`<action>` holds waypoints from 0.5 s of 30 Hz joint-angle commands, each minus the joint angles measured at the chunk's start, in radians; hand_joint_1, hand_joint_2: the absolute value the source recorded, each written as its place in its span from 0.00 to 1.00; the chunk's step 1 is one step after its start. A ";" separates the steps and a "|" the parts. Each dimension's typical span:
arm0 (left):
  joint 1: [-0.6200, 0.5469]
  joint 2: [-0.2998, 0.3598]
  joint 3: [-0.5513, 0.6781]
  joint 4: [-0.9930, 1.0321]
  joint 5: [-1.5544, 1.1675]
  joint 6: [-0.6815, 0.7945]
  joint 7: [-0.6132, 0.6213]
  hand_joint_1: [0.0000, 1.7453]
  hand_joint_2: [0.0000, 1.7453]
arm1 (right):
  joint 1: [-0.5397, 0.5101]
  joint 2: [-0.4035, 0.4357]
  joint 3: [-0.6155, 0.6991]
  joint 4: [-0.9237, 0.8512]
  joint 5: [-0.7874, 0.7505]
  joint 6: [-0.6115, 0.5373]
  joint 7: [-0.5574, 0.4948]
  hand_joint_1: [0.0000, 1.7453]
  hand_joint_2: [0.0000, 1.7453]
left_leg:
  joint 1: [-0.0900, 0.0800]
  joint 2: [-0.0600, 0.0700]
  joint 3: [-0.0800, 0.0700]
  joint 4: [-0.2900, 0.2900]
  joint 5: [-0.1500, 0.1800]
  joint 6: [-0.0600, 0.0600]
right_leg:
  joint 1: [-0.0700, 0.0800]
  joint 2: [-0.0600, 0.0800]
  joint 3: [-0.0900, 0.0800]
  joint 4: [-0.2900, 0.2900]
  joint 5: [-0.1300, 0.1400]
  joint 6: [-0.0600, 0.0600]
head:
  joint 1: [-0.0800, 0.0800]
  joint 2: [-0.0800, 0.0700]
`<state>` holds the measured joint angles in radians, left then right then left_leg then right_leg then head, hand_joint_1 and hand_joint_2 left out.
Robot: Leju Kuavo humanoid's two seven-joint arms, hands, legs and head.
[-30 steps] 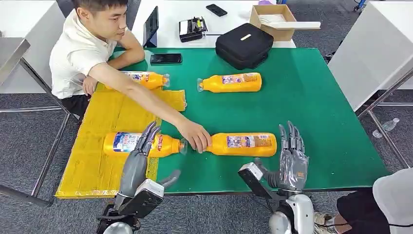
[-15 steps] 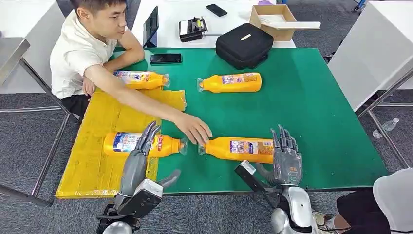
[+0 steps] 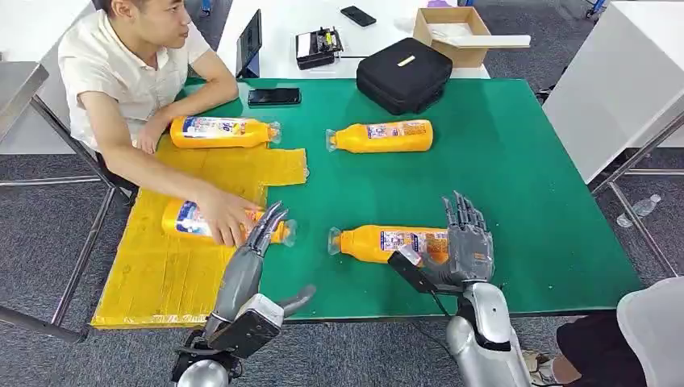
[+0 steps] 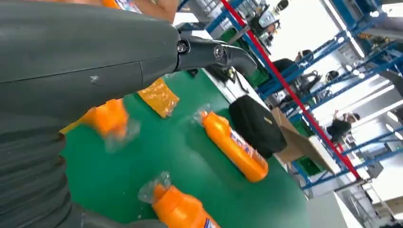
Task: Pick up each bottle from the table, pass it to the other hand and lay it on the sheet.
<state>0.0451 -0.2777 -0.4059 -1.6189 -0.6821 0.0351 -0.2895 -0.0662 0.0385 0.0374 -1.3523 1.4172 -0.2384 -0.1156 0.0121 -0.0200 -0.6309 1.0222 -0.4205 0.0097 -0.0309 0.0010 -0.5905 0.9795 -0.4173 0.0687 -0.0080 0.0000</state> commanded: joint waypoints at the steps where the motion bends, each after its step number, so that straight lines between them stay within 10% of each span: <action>1: -0.055 -0.041 -0.065 0.130 0.008 0.011 0.006 0.00 1.00 | -0.105 -0.030 -0.040 0.216 -0.035 0.003 -0.015 0.00 1.00 | 0.001 0.000 0.005 -0.001 -0.001 0.001 | 0.002 -0.001 0.006 -0.002 -0.001 -0.004 | 0.000 0.000; 15: -0.055 -0.036 -0.076 0.122 0.008 0.012 0.006 0.00 1.00 | -0.093 -0.014 -0.012 0.254 -0.051 0.020 -0.044 0.00 1.00 | 0.001 0.000 0.006 0.000 -0.001 0.000 | 0.001 -0.001 0.006 -0.001 -0.001 -0.003 | 0.000 0.000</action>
<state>0.0094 -0.2766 -0.4414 -1.5568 -0.6771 0.0412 -0.2892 -0.1539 0.0237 0.0198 -1.2089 1.3748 -0.2376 -0.1530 0.0122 -0.0199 -0.6281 1.0222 -0.4205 0.0097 -0.0308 0.0010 -0.5879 0.9795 -0.4172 0.0687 -0.0080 0.0000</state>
